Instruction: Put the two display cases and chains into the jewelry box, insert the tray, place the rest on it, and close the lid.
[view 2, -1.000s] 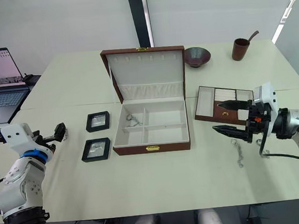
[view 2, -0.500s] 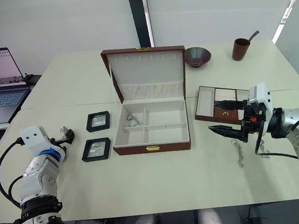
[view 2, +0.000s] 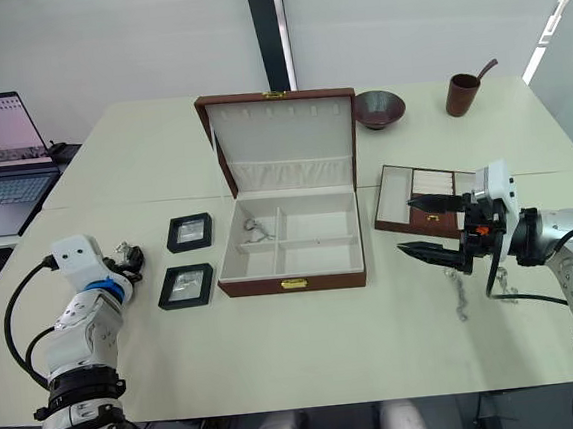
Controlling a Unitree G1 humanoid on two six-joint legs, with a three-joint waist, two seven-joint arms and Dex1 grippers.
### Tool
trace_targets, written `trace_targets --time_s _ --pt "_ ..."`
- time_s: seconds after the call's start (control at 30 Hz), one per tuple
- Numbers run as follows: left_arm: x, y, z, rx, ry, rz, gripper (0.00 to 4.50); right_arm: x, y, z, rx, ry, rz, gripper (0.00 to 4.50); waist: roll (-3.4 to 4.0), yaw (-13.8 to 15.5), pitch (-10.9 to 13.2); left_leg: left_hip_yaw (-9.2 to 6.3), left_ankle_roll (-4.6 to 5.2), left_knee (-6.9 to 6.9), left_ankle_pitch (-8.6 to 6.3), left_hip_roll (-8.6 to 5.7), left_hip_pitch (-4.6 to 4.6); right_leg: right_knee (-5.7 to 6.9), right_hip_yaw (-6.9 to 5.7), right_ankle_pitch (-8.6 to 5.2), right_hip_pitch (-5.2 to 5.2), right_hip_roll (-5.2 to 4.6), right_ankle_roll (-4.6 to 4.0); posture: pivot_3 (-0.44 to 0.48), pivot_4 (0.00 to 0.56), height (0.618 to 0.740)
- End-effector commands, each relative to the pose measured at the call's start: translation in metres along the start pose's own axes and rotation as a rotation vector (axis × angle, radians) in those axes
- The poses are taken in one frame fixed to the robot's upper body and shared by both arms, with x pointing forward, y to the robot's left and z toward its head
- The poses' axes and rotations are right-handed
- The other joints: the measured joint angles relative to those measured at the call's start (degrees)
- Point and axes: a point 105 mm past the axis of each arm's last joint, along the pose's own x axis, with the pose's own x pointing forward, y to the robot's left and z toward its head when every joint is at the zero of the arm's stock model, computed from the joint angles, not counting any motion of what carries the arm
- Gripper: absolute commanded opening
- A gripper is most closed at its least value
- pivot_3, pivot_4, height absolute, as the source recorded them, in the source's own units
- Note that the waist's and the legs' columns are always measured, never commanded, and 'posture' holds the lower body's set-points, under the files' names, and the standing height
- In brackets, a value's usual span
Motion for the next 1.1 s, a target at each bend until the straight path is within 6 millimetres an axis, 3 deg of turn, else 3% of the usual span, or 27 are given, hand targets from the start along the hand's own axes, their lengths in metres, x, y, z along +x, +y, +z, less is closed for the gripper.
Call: trace_targets --time_s 0.03,0.2,0.57,0.9,1.1 --pt "-0.002 0.006 -0.018 0.032 0.078 0.016 1.49 0.001 0.001 0.009 -0.049 -0.011 0.006 4.5 0.07 -0.1 -0.05 0.01 0.0 0.0 0.0 0.0 0.02 0.0 0.02 0.0 0.0 0.0 0.0 0.0 0.15 0.74" --pt "-0.002 0.008 -0.016 0.028 0.063 0.025 0.04 0.001 0.0 0.01 -0.053 -0.013 0.003 4.5 0.11 -0.35 -0.07 0.02 0.0 -0.02 0.0 0.02 0.11 0.07 0.08 0.0 0.01 0.04 0.0 0.0 0.15 0.74" --pt "-0.01 0.009 0.003 -0.013 -0.016 -0.002 0.01 -0.002 0.001 0.016 -0.067 -0.024 0.01 4.5 0.1 -0.32 -0.07 0.01 0.0 -0.02 0.0 0.03 0.1 0.07 0.09 0.0 0.0 0.04 0.0 0.0 0.15 0.74" --pt "-0.053 -0.024 0.076 0.148 -0.159 -0.402 0.01 -0.006 -0.006 0.016 -0.074 -0.013 -0.012 4.5 -0.05 -0.12 0.03 -0.08 -0.01 -0.01 0.0 0.08 -0.04 0.02 -0.02 0.0 -0.05 0.04 0.0 0.0 0.15 0.74" --pt "-0.085 -0.069 0.101 0.248 -0.186 -0.734 0.01 -0.005 -0.008 0.014 -0.073 -0.014 -0.018 4.5 -0.06 -0.09 0.03 0.0 0.0 -0.01 0.0 0.07 -0.08 -0.03 -0.04 0.0 -0.04 0.03 0.0 0.0 0.15 0.74"
